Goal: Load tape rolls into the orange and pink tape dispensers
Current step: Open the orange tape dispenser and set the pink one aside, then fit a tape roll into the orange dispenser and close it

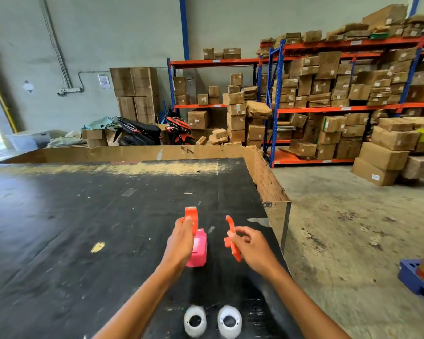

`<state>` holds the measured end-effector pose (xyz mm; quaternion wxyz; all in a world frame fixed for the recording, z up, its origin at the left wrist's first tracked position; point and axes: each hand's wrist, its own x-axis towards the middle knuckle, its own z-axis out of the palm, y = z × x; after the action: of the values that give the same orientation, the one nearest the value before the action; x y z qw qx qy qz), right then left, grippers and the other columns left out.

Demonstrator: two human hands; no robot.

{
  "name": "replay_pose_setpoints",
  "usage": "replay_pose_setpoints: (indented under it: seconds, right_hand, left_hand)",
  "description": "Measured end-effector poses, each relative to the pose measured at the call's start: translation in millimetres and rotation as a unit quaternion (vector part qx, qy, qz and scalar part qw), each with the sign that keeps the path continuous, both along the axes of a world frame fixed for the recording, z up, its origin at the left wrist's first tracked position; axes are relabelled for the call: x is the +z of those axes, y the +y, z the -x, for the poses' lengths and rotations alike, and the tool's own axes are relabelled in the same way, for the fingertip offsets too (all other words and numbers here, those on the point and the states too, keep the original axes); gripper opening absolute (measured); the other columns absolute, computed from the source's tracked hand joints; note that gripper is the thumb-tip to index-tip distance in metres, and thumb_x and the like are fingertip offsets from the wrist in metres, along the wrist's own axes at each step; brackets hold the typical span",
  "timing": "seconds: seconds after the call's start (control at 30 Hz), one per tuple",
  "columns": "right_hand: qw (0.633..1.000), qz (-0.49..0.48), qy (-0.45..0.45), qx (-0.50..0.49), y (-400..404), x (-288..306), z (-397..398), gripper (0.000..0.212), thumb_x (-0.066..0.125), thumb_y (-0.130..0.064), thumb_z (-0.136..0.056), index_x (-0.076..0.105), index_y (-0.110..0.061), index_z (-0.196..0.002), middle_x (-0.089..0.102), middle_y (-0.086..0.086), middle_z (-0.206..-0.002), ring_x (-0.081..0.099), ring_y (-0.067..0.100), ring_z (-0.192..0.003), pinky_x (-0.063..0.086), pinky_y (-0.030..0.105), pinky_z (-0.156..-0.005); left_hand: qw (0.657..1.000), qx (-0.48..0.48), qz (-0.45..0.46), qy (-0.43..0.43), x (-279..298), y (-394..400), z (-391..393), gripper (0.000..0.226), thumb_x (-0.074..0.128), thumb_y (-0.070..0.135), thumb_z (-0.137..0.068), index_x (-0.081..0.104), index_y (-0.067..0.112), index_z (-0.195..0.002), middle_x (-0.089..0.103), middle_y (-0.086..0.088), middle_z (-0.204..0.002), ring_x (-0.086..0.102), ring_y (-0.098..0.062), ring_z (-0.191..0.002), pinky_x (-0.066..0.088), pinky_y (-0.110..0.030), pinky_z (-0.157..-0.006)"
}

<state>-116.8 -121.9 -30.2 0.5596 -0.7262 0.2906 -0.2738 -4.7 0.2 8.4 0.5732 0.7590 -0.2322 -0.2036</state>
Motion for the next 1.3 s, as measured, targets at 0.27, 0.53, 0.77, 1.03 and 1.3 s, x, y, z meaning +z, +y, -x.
replay_pose_setpoints:
  seconds: [0.27,0.53,0.77,1.03,1.3]
  right_hand:
    - [0.891,0.297,0.329,-0.103,-5.3,-22.3,-29.9,0.039,0.051,-0.039,-0.091,0.057,-0.007,-0.112,0.065,0.014,-0.119,0.061,0.033,-0.111,0.05,0.038,-0.084]
    - [0.962,0.206,0.161,-0.08,1.2,-4.6,-3.3,0.051,0.046,-0.056,-0.088,0.067,-0.011,-0.077,0.072,0.006,-0.082,0.067,0.026,-0.082,0.054,0.043,-0.075]
    - [0.991,0.092,-0.013,0.098,39.3,14.2,59.3,0.014,0.068,-0.035,-0.084,0.069,-0.033,-0.098,0.073,0.005,-0.085,0.066,0.023,-0.069,0.054,0.027,-0.062]
    - [0.986,0.106,0.112,0.063,29.6,5.7,120.0,0.023,0.078,-0.02,-0.076,0.07,-0.009,-0.094,0.059,0.002,-0.074,0.051,0.01,-0.064,0.043,0.02,-0.06]
    - [0.884,0.268,0.375,0.082,53.7,-0.1,121.6,0.049,0.073,-0.047,-0.074,0.061,-0.019,-0.112,0.055,0.0,-0.102,0.051,0.019,-0.099,0.04,0.031,-0.08]
  left_hand:
    - [0.98,-0.011,0.096,0.177,12.1,9.3,18.6,0.027,0.04,0.022,-0.09,0.057,0.015,-0.069,0.048,-0.004,-0.059,0.046,-0.018,-0.052,0.031,-0.025,-0.048]
    - [0.972,-0.024,0.12,0.199,-4.7,15.8,34.2,0.026,0.04,0.029,-0.097,0.058,0.01,-0.092,0.055,-0.008,-0.073,0.056,-0.018,-0.059,0.042,-0.027,-0.053]
    - [0.966,-0.132,0.11,0.194,-15.8,11.0,79.3,0.032,0.04,0.027,-0.099,0.063,0.011,-0.113,0.072,-0.017,-0.11,0.067,-0.026,-0.098,0.052,-0.044,-0.09]
    - [0.971,-0.13,0.09,0.178,-27.6,20.4,87.7,0.036,0.047,0.031,-0.096,0.061,0.003,-0.116,0.071,-0.008,-0.089,0.063,-0.02,-0.082,0.051,-0.037,-0.079]
    - [0.972,-0.124,0.097,0.173,-27.7,60.1,76.9,0.03,0.054,0.028,-0.092,0.064,0.006,-0.11,0.071,-0.009,-0.087,0.063,-0.008,-0.057,0.049,-0.013,-0.046]
